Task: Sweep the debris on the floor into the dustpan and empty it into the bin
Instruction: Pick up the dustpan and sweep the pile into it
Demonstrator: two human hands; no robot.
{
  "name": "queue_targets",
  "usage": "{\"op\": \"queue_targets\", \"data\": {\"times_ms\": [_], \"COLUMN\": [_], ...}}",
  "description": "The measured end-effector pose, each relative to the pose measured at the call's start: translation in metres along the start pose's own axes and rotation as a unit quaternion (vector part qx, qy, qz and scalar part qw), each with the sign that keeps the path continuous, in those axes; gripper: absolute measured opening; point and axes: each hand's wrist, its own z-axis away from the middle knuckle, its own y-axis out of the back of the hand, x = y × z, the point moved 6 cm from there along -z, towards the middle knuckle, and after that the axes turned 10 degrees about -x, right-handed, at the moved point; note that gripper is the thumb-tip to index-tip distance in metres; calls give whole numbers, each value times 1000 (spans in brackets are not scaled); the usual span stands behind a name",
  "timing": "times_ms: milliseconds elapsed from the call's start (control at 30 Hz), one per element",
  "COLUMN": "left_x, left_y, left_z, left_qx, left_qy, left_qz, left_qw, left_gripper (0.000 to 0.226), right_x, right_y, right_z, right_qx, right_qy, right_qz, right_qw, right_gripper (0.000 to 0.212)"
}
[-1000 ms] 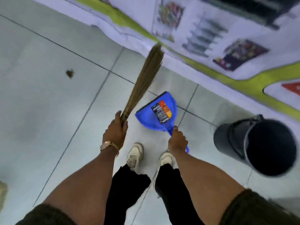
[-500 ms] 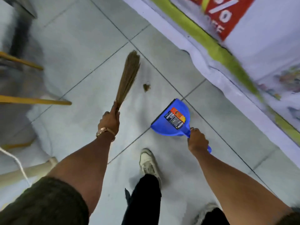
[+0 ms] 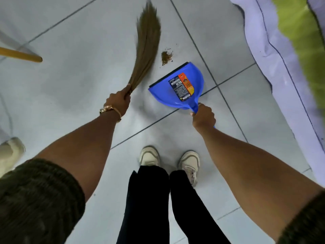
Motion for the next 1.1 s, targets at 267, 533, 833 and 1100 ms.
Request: {"op": "queue_targets", "data": {"times_ms": [267,533,833,1100], "left_x": [2,22,54,80], "left_y": [18,16,16,-9], "left_z": [14,92,135,-3], "left_qx": [-23,1,109,20], "left_qy": [-73,-118,-87,-55], "left_qz": [-98,-110,-4,70], "left_qw": [992,987,990,996], "left_gripper": [47,47,50,75], "right_x": [-13,-15,-10,8], "right_y": [1,5,1,-15], "right_z": [-17,-17,-2,-19], "right_qx": [24,34,2,-4], "right_qy": [18,21,-13,-25], "right_qz": [10,25,-12,-12], "right_qw": [1000,999,1000,1000], "right_gripper": [26,32,40,49]}}
